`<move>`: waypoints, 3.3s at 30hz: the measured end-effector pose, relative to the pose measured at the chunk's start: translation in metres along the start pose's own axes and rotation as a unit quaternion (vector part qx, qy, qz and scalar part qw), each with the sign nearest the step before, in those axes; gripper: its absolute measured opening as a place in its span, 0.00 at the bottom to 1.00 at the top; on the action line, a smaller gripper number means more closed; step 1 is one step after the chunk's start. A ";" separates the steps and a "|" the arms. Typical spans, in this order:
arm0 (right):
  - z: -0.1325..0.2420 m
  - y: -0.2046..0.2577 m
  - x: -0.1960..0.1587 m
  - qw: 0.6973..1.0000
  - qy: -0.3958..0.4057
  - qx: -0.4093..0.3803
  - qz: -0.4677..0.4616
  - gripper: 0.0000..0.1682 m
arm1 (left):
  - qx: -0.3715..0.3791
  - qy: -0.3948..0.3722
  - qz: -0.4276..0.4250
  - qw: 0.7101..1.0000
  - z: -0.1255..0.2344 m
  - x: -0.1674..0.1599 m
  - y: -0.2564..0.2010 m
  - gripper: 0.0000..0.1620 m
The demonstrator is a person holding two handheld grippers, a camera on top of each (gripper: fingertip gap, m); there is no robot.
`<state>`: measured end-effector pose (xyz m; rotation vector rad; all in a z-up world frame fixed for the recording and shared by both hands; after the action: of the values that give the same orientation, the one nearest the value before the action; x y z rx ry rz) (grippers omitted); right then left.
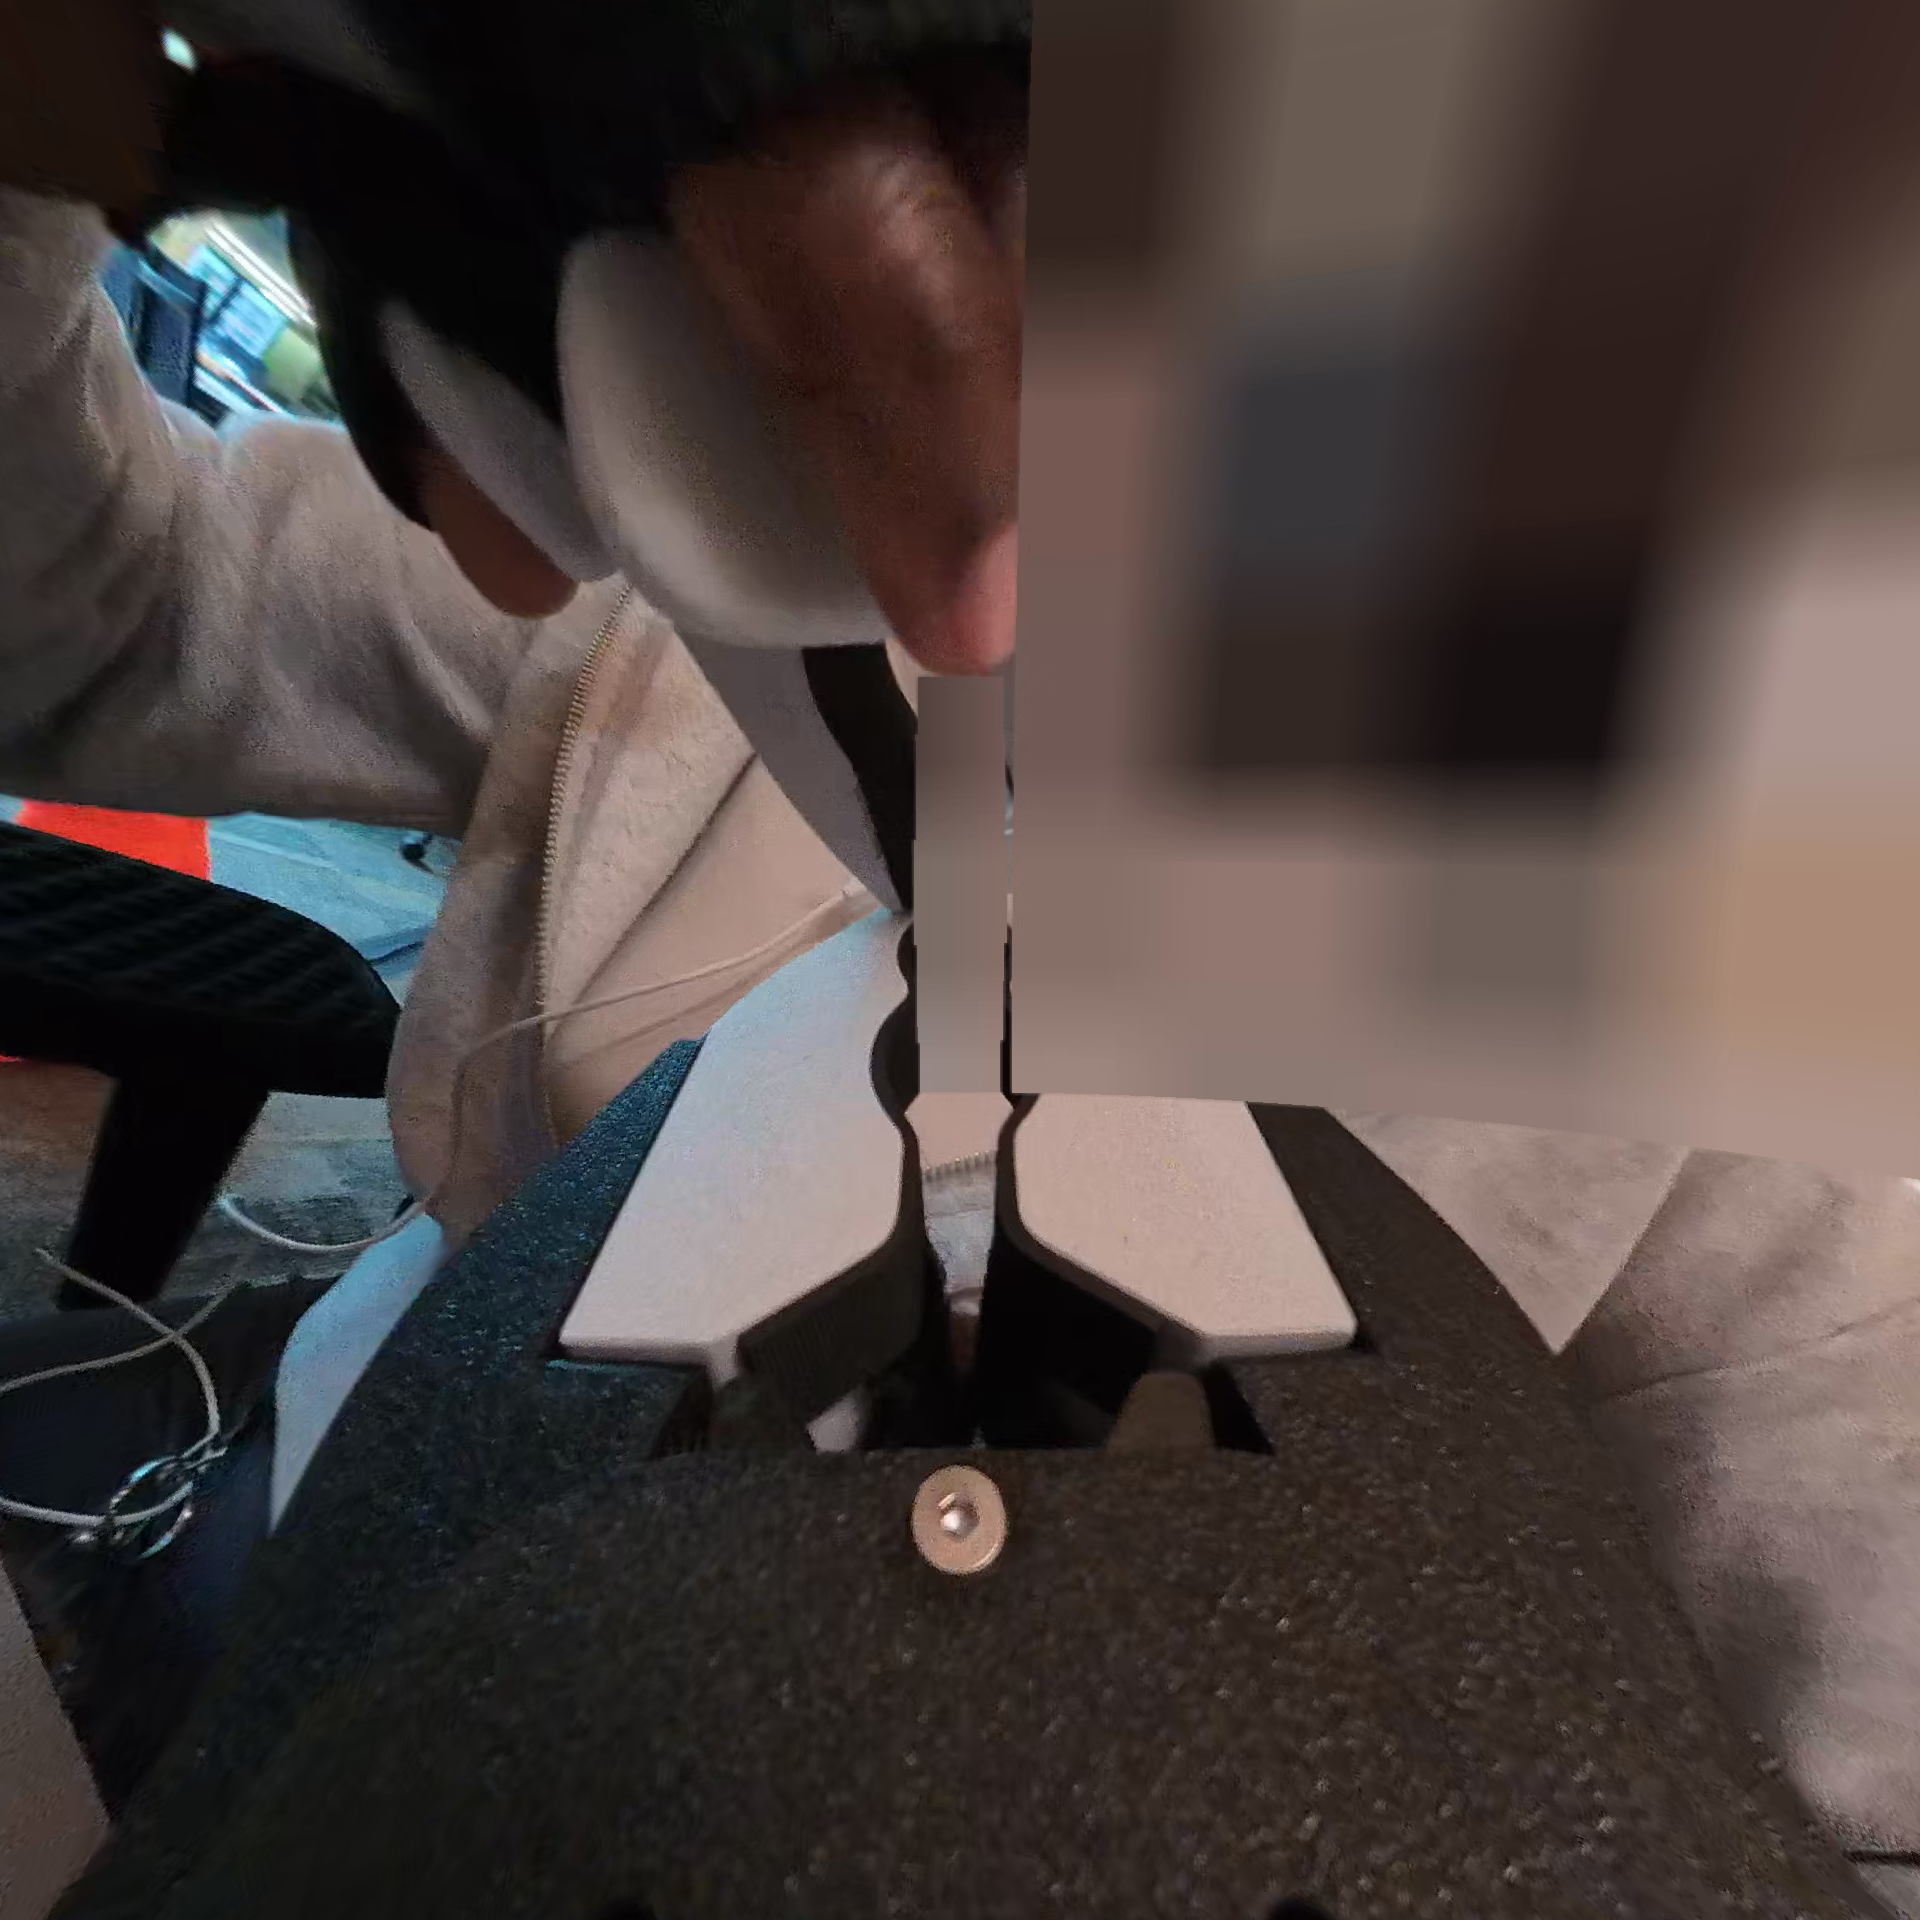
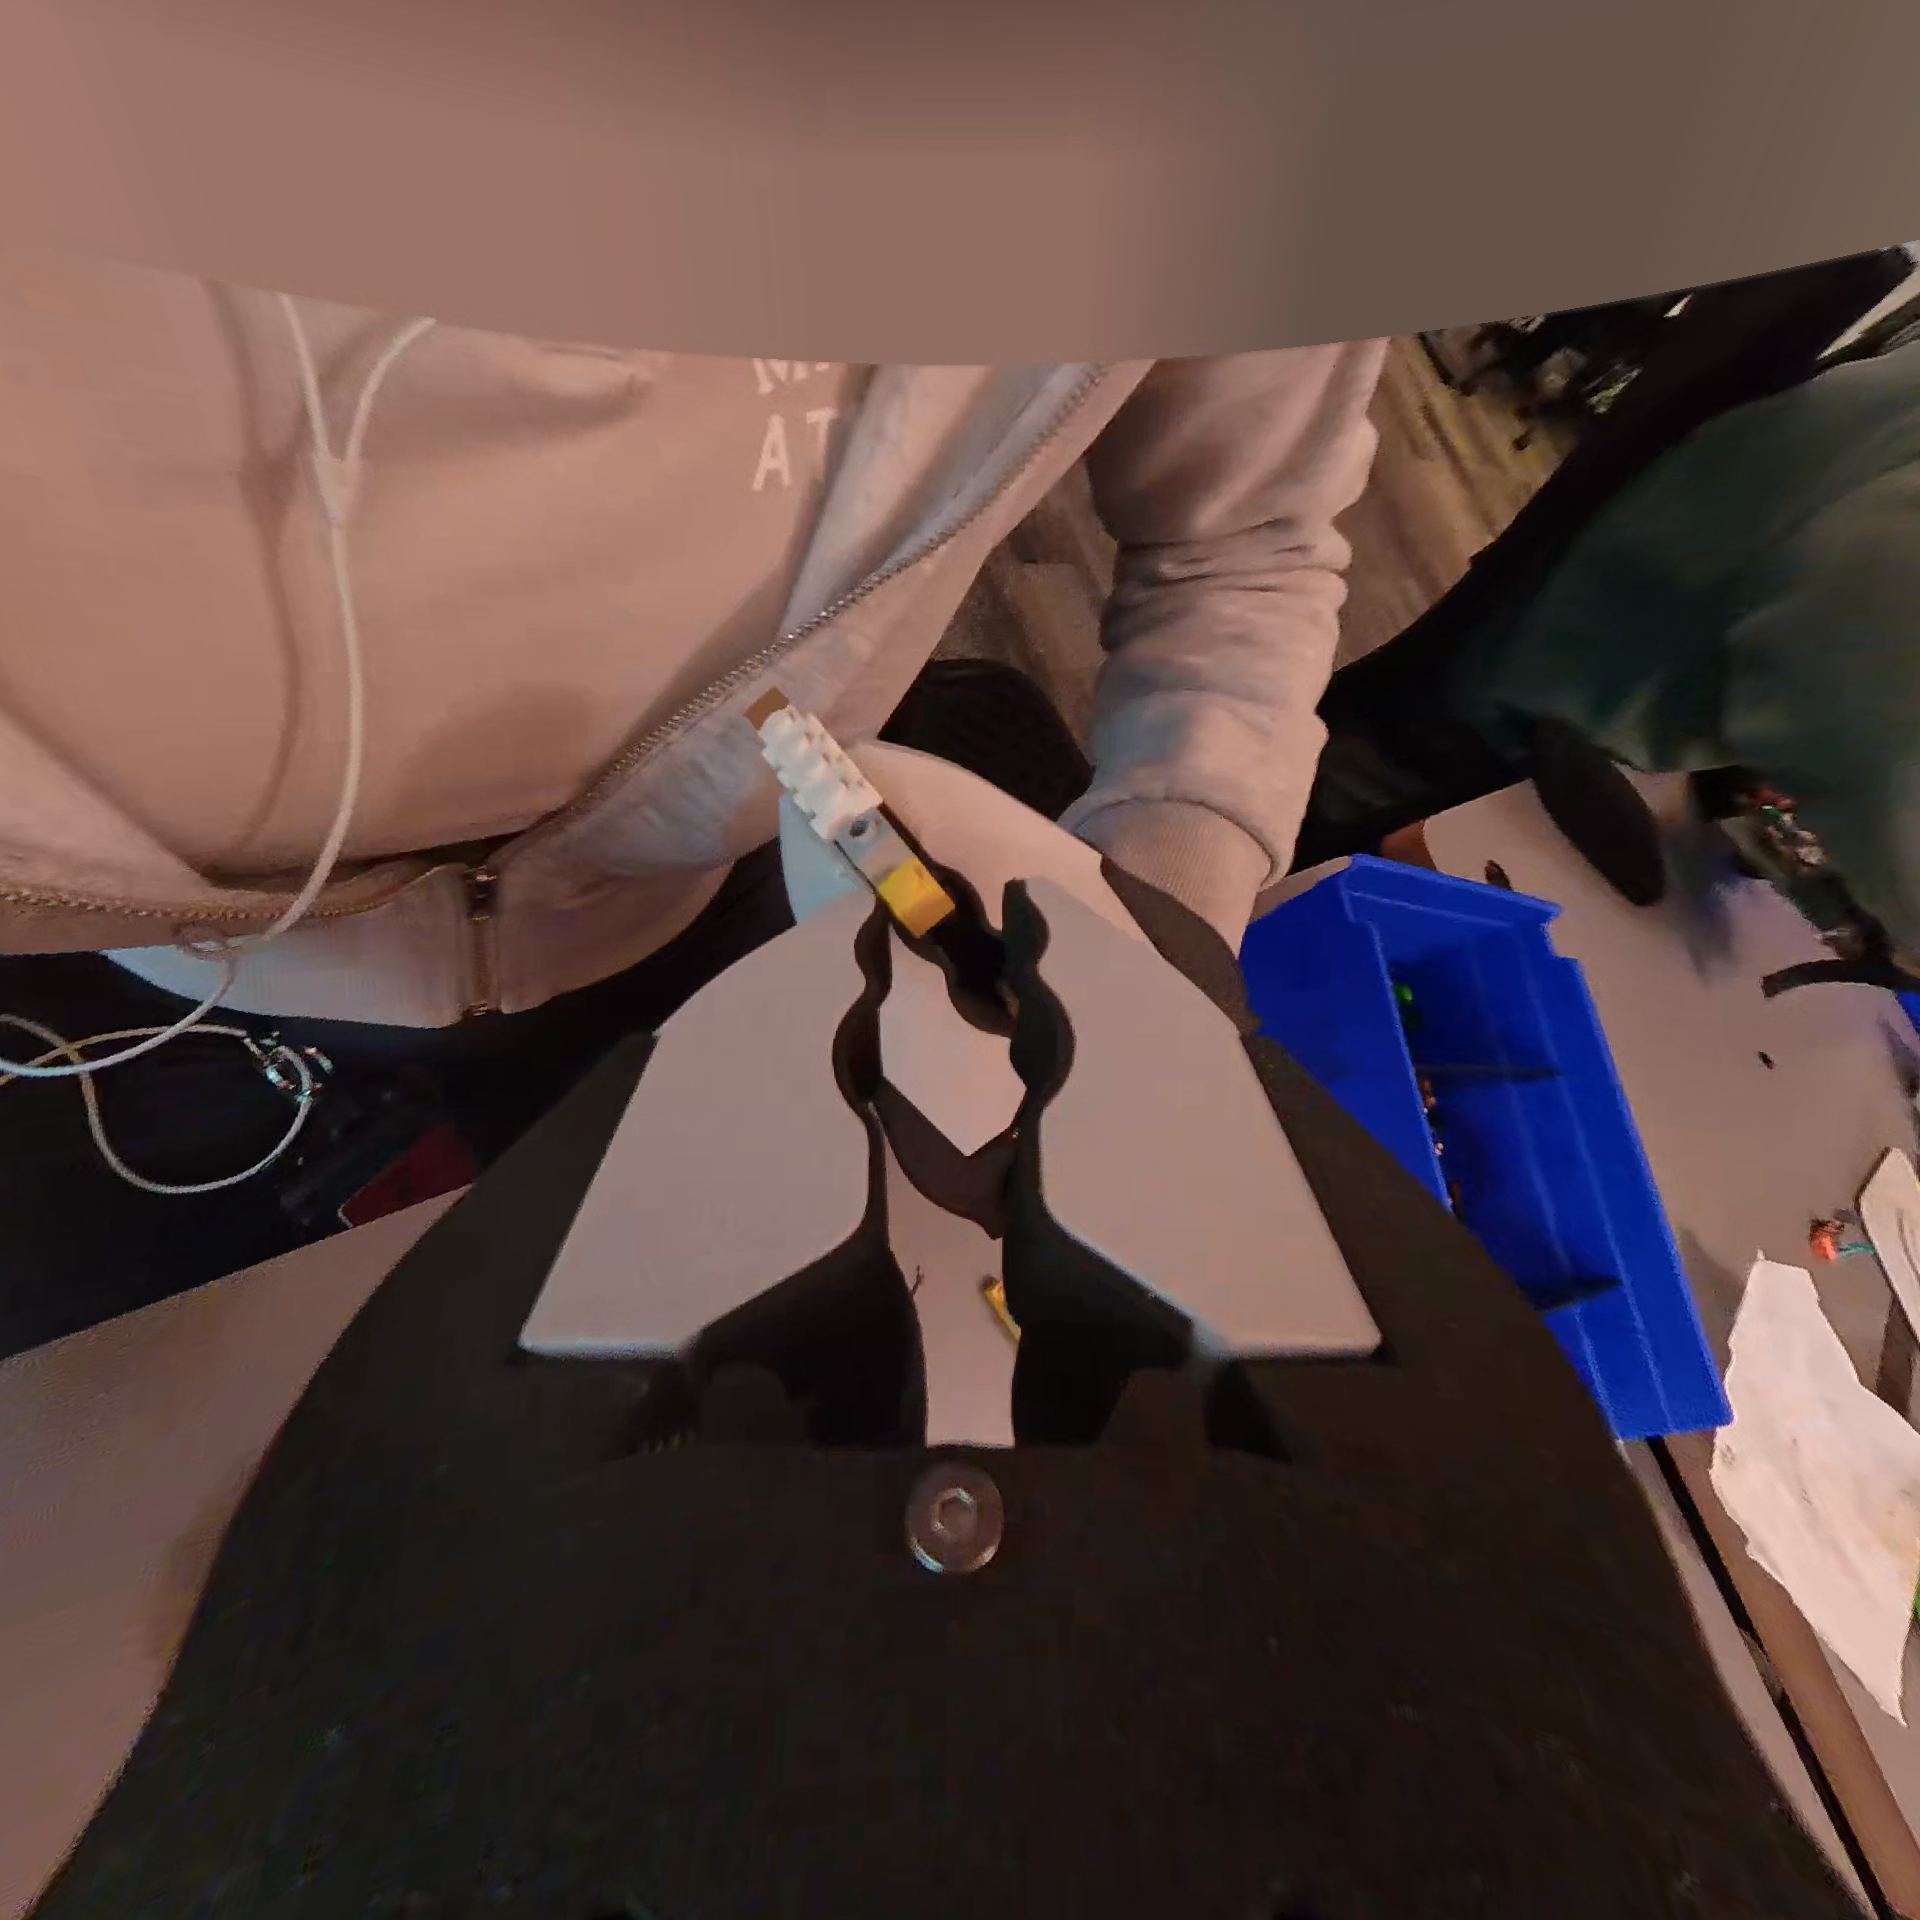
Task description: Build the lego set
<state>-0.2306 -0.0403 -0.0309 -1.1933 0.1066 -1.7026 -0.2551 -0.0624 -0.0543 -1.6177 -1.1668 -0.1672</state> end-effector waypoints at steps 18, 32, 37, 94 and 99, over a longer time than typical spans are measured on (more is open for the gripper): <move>0.060 0.009 -0.053 0.916 -0.004 -0.218 -0.336 0.05 | 0.335 -0.036 -0.331 0.881 0.053 0.035 0.006 0.44; 0.068 0.027 -0.082 0.787 -0.117 -0.312 -0.519 0.05 | 0.500 -0.095 -0.486 0.710 0.065 0.079 0.027 0.10; 0.068 0.030 -0.081 0.790 -0.114 -0.333 -0.502 0.04 | 0.508 -0.093 -0.460 0.722 0.072 0.075 0.036 0.08; 0.073 0.058 -0.068 0.735 -0.067 -0.398 -0.546 0.04 | 0.394 -0.173 -0.281 0.858 0.081 0.050 0.052 0.07; 0.062 0.057 -0.068 0.767 0.052 -0.378 -0.516 0.04 | 0.464 -0.099 -0.316 0.822 0.074 0.046 0.058 0.07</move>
<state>-0.1467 0.0104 -0.0759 -1.9593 0.2522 -2.8594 -0.2209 0.0282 -0.0942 -0.3589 -1.5759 0.1499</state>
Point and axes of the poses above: each gripper's, where its closed fingertips meet, z back along the fingers, x out of its top, y = z × x across the jaws, the point moved 3 cm from there along z, back along the fingers, and after that the axes turned 5 degrees about z, right-handed, at the moved point
